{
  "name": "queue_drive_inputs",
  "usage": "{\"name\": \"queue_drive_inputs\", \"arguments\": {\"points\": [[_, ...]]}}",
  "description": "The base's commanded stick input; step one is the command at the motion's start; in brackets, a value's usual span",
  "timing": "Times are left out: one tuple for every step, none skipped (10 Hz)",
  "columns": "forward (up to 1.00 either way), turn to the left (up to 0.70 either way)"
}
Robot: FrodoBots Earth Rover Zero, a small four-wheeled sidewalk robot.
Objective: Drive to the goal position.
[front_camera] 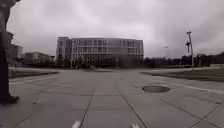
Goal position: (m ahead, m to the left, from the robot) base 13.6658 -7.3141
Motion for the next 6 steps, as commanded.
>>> {"name": "queue_drive_inputs", "arguments": {"points": [[0.70,0.00],[0.70,0.00],[0.70,0.00],[0.70,0.00],[0.70,0.00],[0.70,0.00]]}}
